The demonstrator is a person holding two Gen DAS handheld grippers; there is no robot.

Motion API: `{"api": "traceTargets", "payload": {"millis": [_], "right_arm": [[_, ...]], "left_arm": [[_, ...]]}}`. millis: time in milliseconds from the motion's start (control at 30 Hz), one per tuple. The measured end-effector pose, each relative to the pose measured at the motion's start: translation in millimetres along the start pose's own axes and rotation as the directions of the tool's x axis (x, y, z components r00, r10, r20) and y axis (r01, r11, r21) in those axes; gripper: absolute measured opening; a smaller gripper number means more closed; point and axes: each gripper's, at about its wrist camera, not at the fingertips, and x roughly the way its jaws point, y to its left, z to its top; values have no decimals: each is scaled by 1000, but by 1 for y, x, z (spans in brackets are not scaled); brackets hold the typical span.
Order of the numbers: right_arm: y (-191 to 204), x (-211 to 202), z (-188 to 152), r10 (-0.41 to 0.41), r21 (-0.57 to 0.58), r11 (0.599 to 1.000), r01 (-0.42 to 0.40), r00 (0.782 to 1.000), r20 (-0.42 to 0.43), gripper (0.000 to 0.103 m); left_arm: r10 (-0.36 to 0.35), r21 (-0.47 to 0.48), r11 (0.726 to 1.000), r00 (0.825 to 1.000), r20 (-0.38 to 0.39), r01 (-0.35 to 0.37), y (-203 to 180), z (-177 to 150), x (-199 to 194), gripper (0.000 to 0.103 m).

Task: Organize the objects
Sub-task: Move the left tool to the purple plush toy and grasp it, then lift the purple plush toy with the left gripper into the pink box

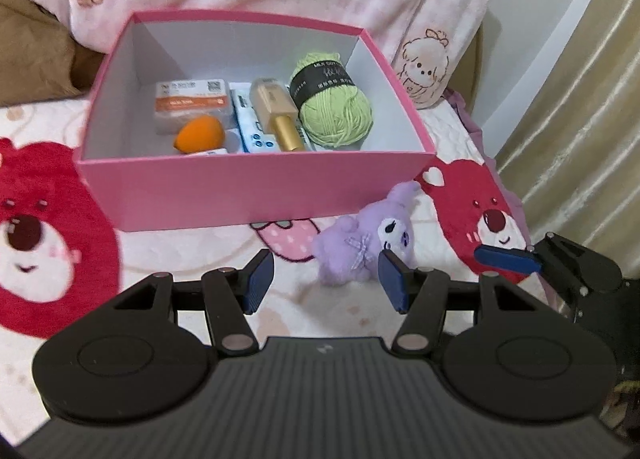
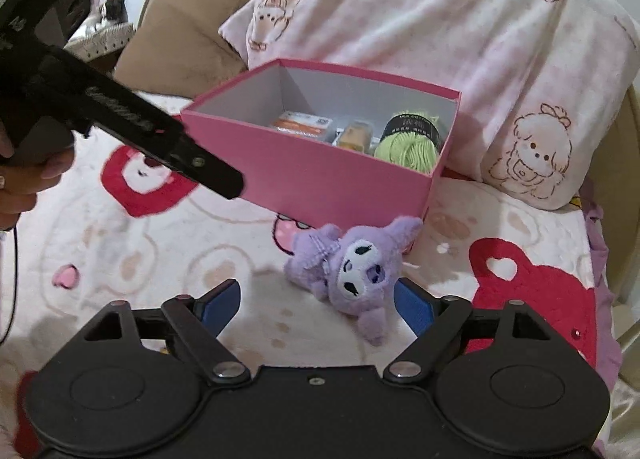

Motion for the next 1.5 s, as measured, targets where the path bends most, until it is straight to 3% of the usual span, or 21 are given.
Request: {"api": "traceTargets", "payload": {"millis": [100, 200, 467, 667, 833, 1000, 1267, 1367, 1500], "right_arm": [[-3, 16, -2, -26, -11, 1000, 26, 1000, -6, 91], [-9, 32, -4, -48, 11, 999, 48, 999, -14, 91], [-23, 70, -14, -72, 41, 996, 74, 997, -33, 91], [-19, 82, -25, -63, 49, 997, 65, 997, -33, 91], [-14, 89, -23, -59, 116, 991, 61, 998, -24, 92], [-12, 86, -19, -72, 165, 983, 75, 997, -25, 93], [1, 67, -16, -14, 216, 976, 28, 998, -67, 93], [9, 65, -18, 16, 218, 976, 3, 997, -82, 94], [19, 74, -22, -13, 167, 985, 34, 992, -126, 94]], "left_arm": [[-60, -53, 997, 997, -45, 58, 4, -5, 28, 58], [-77, -88, 993, 996, -38, 74, 9, -10, 51, 58], [-38, -133, 990, 998, 51, 45, 15, -21, 89, 58], [-81, -84, 993, 993, 90, 88, 13, -24, 92, 52], [-140, -141, 979, 989, 52, 146, 21, -28, 102, 50], [-193, -153, 968, 980, 41, 197, 20, -30, 97, 41], [-254, -213, 944, 967, 8, 250, 24, -33, 73, 41], [-233, -226, 949, 972, -30, 220, 26, -36, 75, 41], [-214, -266, 944, 975, -55, 193, 35, -41, 84, 39]]}}
